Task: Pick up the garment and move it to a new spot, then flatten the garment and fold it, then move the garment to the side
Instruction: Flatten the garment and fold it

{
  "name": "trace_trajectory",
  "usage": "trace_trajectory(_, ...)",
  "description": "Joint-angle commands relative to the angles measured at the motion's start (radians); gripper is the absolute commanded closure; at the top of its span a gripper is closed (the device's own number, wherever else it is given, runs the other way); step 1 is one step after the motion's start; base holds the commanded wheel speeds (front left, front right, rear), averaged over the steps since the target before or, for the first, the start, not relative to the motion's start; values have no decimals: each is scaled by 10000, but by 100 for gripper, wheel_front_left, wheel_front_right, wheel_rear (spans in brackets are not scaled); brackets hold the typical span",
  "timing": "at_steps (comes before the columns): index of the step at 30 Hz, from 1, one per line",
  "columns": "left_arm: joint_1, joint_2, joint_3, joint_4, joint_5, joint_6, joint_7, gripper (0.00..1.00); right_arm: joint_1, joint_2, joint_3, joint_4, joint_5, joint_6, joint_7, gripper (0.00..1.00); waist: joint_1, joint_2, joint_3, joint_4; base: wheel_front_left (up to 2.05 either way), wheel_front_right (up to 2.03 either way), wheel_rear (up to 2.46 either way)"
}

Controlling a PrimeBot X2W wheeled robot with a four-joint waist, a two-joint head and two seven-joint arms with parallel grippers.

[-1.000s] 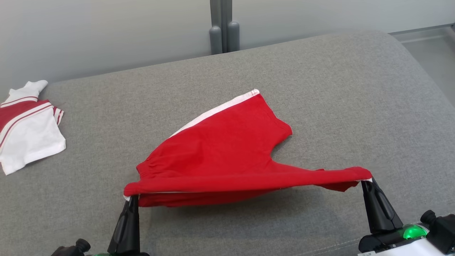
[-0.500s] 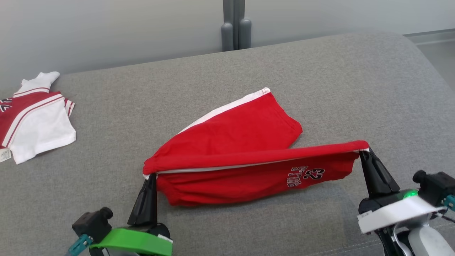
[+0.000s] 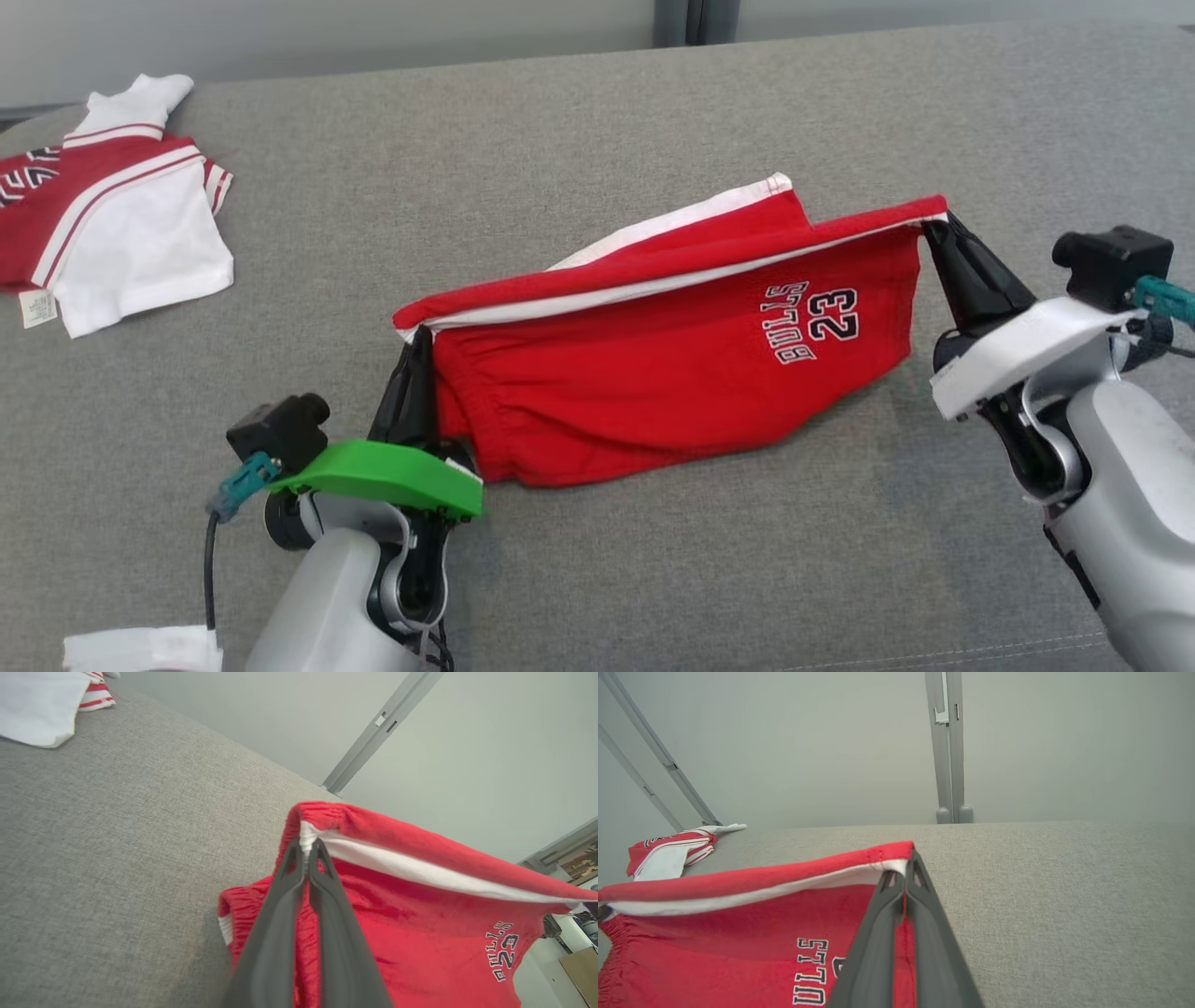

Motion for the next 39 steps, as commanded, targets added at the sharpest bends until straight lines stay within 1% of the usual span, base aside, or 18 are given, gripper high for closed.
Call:
trace_trajectory(1,-316,36,-59,78,-102,96,-8,100,-308,-72,128,211,99,-13,44,100,0,0,603,510,0,0,0)
trace_trajectory(8,-1242,33,-647,536,-674,576,-8,100,-2139,-254,1308,1959,692,-12,206,100,0,0,1235,881,0,0,0)
trace_trajectory(18,-1569,33,-1238,620,-1142,955,-8,100,-3831,-151,2626,4074,1541,-10,-15,100,0,0,1532,1081,0,0,0)
trace_trajectory(19,-1578,31,-1279,593,-1158,974,-8,100,-3957,-149,2717,4278,1624,-10,-51,95,0,0,1548,1094,0,0,0)
trace_trajectory(20,-1588,31,-1305,572,-1182,1017,-8,100,-4073,-124,2798,4463,1733,-10,-82,77,0,0,1562,1107,0,0,0)
trace_trajectory(22,-1611,31,-1374,525,-1187,1029,-8,100,-4295,-78,2959,4807,1883,-9,-128,47,0,0,1585,1124,0,0,0)
trace_trajectory(23,-1630,31,-1418,504,-1159,1032,-8,98,-4414,-74,3053,4970,1947,-9,-160,16,0,0,1595,1129,0,0,0)
trace_trajectory(24,-1651,31,-1458,488,-1091,1038,-8,81,-4525,-82,3137,5114,2022,-9,-199,0,0,0,1603,1134,0,0,0)
trace_trajectory(25,-1663,31,-1470,453,-1041,1043,-8,65,-4631,-80,3212,5241,2099,-9,-254,0,0,0,1605,1135,0,0,0)
trace_trajectory(26,-1665,31,-1472,413,-1015,1056,-8,56,-4734,-78,3265,5372,2172,-9,-308,0,0,0,1607,1132,0,0,0)
trace_trajectory(27,-1665,31,-1472,413,-1015,1056,-8,56,-4734,-78,3265,5372,2172,-9,-308,0,0,0,1607,1132,0,0,0)
trace_trajectory(28,-1657,31,-1476,365,-941,1034,-8,47,-4815,-67,3336,5465,2255,-9,-372,0,0,0,1600,1127,0,0,0)
trace_trajectory(29,-1615,31,-1473,320,-920,1020,-8,16,-4868,-58,3399,5545,2356,-9,-442,0,0,0,1591,1122,0,0,0)
trace_trajectory(30,-1488,31,-1484,237,-704,960,-8,0,-4960,-87,3524,5677,2493,-9,-564,0,0,0,1556,1107,0,0,0)
trace_trajectory(34,-1094,35,-1296,45,-288,900,-8,0,-5008,-239,3833,5755,2765,-9,-753,0,0,0,1411,1049,0,0,0)
trace_trajectory(39,-592,265,-817,-581,468,936,-8,0,-4731,-593,4243,5507,3072,-9,-970,0,0,0,1087,950,0,0,0)
